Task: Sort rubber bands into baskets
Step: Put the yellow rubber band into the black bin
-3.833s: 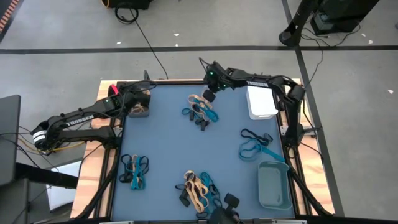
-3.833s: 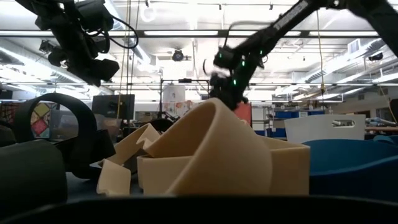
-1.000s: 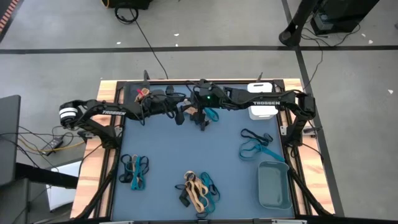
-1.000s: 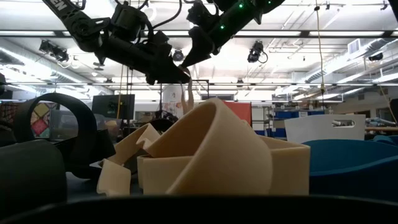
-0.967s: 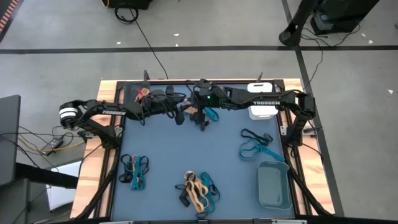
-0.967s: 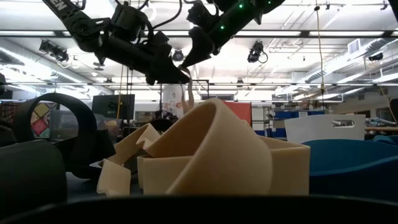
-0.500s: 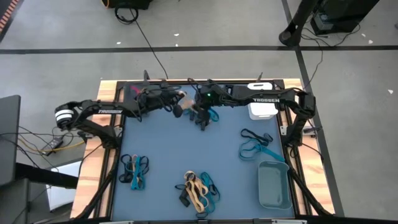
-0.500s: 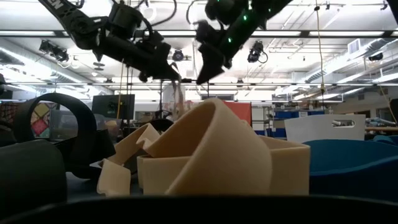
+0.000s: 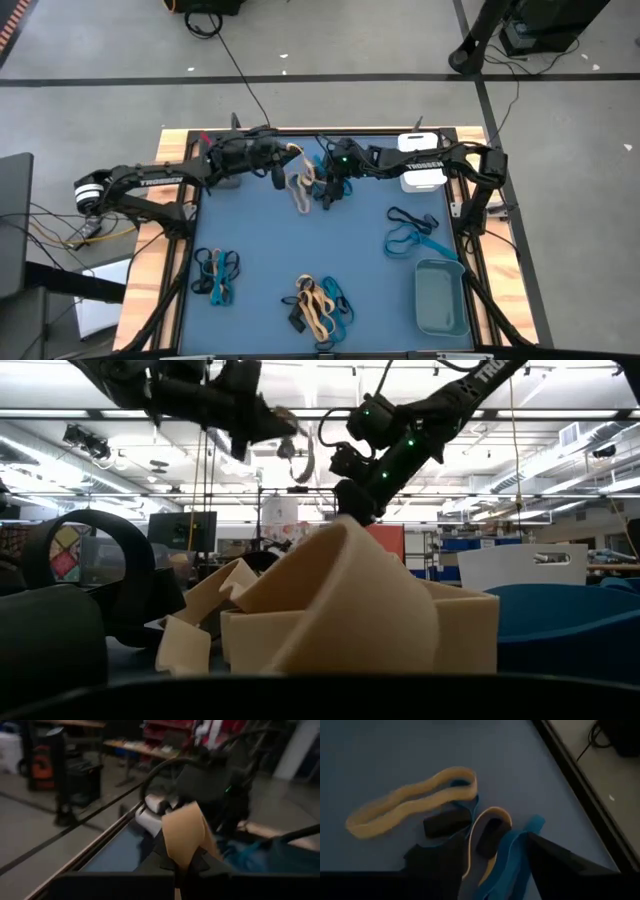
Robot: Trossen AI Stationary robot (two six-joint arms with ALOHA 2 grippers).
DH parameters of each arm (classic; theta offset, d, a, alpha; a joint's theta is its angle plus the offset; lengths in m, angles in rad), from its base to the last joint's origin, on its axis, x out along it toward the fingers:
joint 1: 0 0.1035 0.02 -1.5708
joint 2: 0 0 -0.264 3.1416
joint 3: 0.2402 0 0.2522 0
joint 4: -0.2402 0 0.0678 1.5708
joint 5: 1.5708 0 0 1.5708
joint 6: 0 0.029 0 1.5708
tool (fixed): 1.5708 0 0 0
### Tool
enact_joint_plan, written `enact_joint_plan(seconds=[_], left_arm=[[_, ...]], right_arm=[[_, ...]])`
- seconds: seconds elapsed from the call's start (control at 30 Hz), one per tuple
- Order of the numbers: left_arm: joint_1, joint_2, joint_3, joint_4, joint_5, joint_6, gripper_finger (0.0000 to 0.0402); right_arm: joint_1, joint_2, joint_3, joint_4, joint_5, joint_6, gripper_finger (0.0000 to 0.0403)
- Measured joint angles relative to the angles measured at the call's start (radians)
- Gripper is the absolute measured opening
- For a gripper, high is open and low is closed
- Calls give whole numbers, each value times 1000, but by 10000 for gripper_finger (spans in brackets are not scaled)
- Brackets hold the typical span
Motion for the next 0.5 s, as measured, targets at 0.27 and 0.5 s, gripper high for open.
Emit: enact_joint_plan(seconds=[0.27,0.5], left_arm=[[51,-43,61,-395,-349,47,1],[98,-46,61,-629,-465,-8,2]], right_arm=[[0,-1,-7,-27,-44,-1,226],[4,-1,-7,-29,-109,39,201]])
